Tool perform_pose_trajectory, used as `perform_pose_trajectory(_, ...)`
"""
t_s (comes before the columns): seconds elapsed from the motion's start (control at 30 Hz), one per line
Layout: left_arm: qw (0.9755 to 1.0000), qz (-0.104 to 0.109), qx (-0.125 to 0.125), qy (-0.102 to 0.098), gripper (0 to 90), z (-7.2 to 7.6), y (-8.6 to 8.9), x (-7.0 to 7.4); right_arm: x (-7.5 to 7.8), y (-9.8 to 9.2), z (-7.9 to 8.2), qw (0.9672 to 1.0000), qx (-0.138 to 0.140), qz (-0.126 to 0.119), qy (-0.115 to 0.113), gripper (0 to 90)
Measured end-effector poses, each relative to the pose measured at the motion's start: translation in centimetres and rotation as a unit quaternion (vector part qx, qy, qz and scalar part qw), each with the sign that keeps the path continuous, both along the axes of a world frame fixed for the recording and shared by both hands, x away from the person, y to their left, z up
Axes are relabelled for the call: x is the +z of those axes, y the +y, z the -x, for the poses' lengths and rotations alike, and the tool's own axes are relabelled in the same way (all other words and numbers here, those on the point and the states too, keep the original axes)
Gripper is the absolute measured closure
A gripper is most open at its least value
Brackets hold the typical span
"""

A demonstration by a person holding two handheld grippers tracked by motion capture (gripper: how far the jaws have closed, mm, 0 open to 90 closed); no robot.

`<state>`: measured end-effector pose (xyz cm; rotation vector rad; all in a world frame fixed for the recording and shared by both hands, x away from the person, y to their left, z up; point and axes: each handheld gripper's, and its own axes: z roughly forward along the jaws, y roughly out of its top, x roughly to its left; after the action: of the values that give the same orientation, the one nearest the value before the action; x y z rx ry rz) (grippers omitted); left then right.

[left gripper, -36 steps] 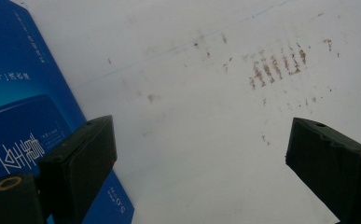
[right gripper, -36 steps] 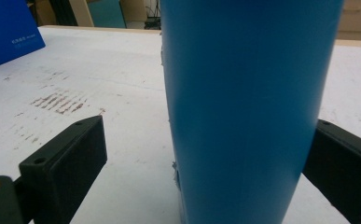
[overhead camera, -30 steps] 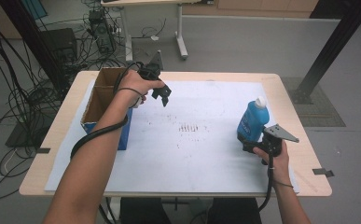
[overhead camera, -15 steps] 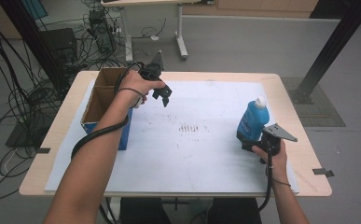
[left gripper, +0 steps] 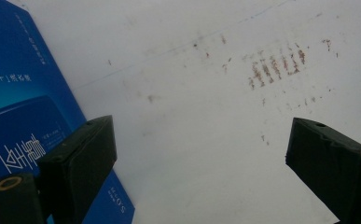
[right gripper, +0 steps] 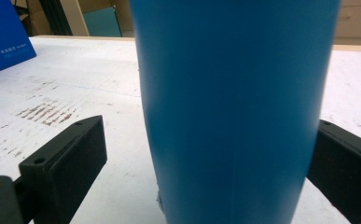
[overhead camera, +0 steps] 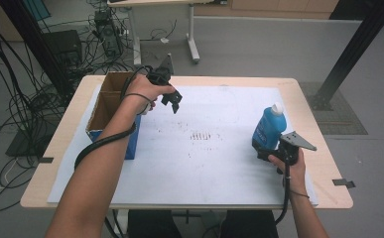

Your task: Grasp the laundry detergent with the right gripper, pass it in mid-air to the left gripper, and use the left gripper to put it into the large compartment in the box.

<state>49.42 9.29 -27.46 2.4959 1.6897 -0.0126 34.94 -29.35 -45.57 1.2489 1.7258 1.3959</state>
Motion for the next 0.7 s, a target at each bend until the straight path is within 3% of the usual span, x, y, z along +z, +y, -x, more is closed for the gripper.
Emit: perform_pose_trajectory(0.7, 1.0, -0.001, 0.0, -0.001, 9.0, 0.07, 0.01, 0.04, 0.04, -0.1, 0.07, 1.0, -0.004, -0.002, -0.003, 3.1)
